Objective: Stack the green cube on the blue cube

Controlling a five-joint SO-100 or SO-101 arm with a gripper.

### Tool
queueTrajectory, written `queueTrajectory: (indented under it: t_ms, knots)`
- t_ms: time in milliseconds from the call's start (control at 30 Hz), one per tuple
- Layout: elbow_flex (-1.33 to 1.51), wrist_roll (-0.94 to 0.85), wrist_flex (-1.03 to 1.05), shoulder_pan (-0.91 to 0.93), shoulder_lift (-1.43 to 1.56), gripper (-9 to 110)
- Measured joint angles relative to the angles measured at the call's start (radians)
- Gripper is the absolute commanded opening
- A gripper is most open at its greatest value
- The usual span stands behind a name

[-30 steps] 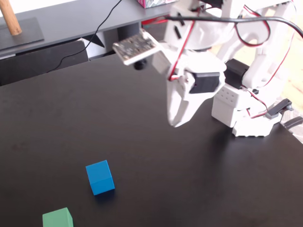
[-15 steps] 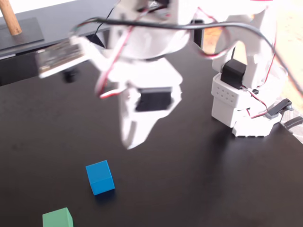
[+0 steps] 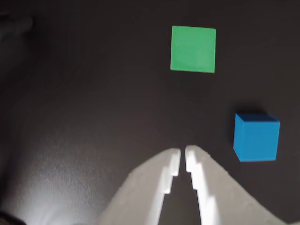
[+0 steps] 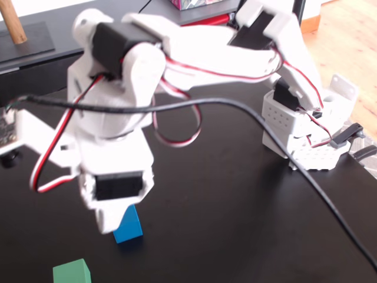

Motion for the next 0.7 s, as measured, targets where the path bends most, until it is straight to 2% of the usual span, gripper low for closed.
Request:
queueTrajectory:
  t_ms: [233,467,600,700]
  knots:
    - [-0.137,0.0,-0.049,0.017,-0.146,5]
    - [-0.161,0.02,-0.117,0.058,-0.201,29]
    - [-0.156,0.06,-0.161,0.092,-0.201,30]
    - [-0.12,0.04,-0.173,0.109,-0.201,39]
